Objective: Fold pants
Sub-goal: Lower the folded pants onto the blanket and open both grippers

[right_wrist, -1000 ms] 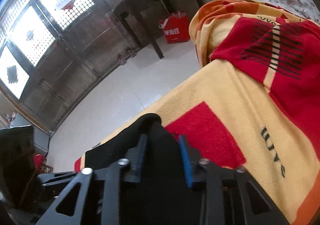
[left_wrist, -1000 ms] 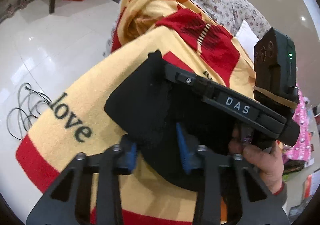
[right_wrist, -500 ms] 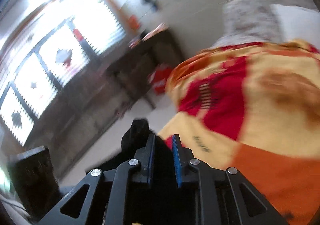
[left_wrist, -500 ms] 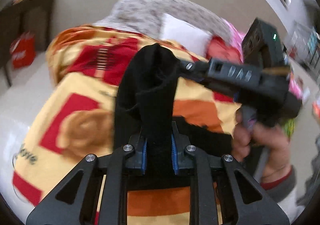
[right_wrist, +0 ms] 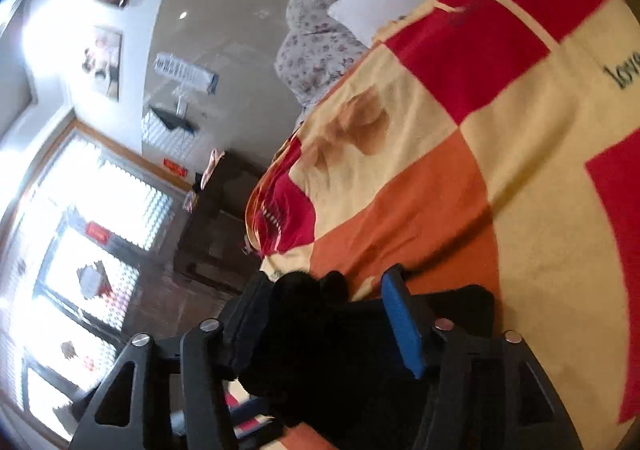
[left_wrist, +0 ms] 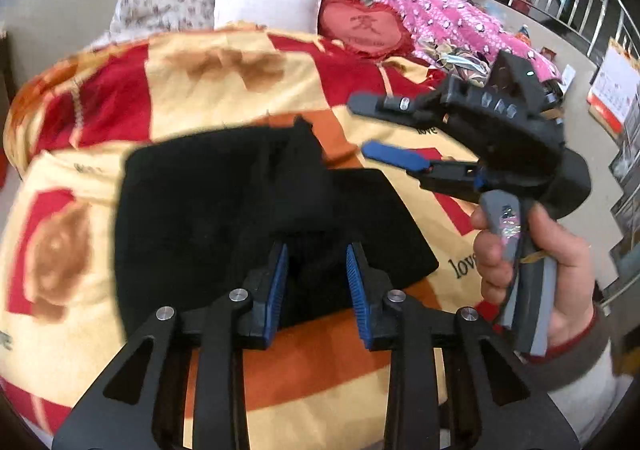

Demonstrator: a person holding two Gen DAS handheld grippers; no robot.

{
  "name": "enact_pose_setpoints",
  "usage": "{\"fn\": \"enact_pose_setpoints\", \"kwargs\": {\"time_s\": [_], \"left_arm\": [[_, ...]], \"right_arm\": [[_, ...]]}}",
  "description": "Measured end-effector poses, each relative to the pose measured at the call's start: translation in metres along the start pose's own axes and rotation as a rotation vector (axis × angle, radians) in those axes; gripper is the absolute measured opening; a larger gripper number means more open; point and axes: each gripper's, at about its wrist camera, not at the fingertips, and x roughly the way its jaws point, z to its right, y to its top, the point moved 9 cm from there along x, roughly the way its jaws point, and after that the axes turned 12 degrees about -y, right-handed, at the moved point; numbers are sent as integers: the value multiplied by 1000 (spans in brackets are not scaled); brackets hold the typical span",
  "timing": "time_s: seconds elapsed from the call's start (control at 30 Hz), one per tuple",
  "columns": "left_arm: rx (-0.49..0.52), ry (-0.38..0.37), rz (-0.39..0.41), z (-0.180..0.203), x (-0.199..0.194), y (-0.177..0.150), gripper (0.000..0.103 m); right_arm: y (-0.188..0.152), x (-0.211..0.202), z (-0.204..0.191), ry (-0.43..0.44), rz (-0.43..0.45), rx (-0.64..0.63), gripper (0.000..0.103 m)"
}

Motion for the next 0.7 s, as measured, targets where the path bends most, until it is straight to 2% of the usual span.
{"fn": "enact_pose_setpoints", "kwargs": {"time_s": [0.07,0.17,0.3,0.43,0.57,0.63,0.7], "left_arm": [[17,45,26,-11,-19,4,33],[-21,103,53,-40,-37,5,34],[-78,189,45,-78,-43,-6,34],[-122,188,-12,-94,-22,-24,34],[-129,189,-1,-97,-17,-25,36],[-132,185,1,-98,-16,-27,40],[-135,187,1,-99,-15,-29,41]], "right_arm": [[-12,9,-7,2,-44,-23,66],[-27,27,-15,-11,-87,-47,71],[-31,35,-23,-62,-58,-97,80],[-36,38,-28,-113,-61,-148,81],[-36,30,-34,-119,-28,-208,81],[-41,40,-33,-136,-57,-237,81],[-52,59,-31,-156,-93,-281,71]]}}
